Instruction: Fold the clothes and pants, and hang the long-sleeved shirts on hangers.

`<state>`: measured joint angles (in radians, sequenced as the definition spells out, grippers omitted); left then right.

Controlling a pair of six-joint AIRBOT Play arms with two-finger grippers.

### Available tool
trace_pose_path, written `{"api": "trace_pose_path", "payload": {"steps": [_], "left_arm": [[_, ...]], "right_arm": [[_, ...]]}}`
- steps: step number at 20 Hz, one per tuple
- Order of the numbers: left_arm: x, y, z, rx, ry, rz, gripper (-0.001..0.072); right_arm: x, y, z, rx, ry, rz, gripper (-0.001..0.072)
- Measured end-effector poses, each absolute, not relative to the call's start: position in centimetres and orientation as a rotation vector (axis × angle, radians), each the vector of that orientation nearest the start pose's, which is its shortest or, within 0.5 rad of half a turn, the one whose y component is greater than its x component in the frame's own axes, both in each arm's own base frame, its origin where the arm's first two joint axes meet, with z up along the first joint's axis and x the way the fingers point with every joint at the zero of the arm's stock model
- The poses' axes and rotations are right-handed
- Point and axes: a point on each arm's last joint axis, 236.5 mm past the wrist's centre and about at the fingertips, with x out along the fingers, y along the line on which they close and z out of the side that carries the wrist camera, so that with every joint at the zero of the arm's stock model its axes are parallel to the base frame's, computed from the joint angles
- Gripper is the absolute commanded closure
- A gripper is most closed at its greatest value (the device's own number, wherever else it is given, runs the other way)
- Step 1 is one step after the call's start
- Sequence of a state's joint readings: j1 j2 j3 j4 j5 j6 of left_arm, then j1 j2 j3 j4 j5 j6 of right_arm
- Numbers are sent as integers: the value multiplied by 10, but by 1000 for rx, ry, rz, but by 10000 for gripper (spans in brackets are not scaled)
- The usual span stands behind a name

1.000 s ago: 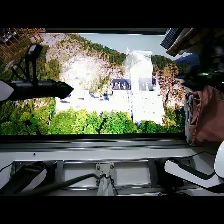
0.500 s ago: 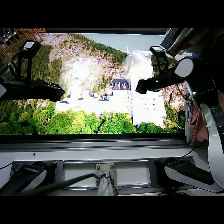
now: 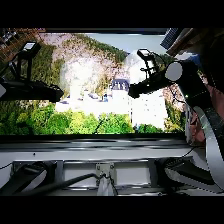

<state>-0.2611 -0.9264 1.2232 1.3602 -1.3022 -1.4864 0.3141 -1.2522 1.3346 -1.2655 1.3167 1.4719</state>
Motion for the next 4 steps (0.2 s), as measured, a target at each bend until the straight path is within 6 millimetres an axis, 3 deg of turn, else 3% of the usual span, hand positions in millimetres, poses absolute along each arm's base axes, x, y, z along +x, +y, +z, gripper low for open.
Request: {"api": "trace_pose_path", "payload": {"steps": [4], "left_arm": [[310, -132, 151, 55, 1002, -438, 362]], "right_arm": [[344, 185, 81, -31, 1234, 544, 196]]}}
